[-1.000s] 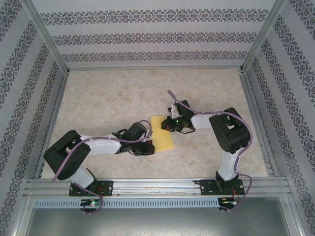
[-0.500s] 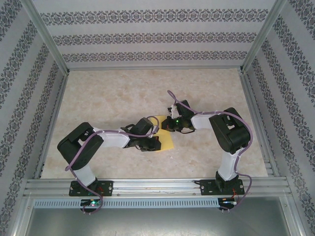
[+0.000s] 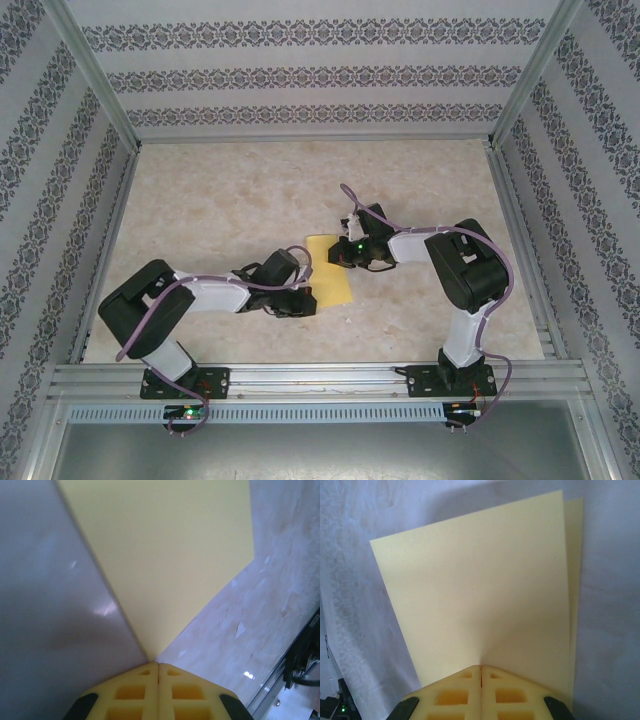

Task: Fold a paper plane with a square sheet of paper (fold left side to right side)
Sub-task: First fold the square sheet of paper in half at the center of the table.

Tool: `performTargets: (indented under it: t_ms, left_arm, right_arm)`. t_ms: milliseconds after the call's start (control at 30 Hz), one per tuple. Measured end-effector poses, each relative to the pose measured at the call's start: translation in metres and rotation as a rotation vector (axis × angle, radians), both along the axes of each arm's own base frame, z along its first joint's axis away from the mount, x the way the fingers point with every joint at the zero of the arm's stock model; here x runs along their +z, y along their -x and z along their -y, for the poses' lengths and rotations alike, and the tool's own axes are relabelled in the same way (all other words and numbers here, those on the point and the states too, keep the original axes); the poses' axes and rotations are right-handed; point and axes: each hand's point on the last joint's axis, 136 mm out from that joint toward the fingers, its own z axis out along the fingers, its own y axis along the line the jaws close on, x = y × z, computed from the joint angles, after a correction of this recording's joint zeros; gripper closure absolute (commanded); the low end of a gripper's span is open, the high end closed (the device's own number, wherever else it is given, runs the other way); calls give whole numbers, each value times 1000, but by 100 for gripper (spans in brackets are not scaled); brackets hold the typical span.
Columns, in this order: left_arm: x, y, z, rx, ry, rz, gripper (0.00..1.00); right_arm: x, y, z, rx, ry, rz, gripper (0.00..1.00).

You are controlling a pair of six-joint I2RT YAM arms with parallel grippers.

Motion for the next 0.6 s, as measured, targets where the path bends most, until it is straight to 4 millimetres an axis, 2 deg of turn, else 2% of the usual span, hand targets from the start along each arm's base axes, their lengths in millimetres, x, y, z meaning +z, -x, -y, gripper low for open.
performTargets:
  t_ms: [133, 267, 367, 467, 600]
  left_arm:
    - [20, -7, -6, 22, 34, 15, 99]
    - [48, -46, -10, 74, 84, 76, 99]
    - [60, -77, -7, 93, 98, 124, 100]
    - [58, -98, 2, 86, 92, 139, 100]
    - [38, -108, 9, 72, 67, 113, 100]
  right_arm:
    - [0, 0, 0, -4, -7, 7, 100]
    - [1, 0, 1, -8, -8, 13, 100]
    - [1, 0, 1, -14, -8, 12, 100]
    - [1, 1, 0, -17, -7, 9, 100]
    - [1, 0, 0, -22, -1, 12, 100]
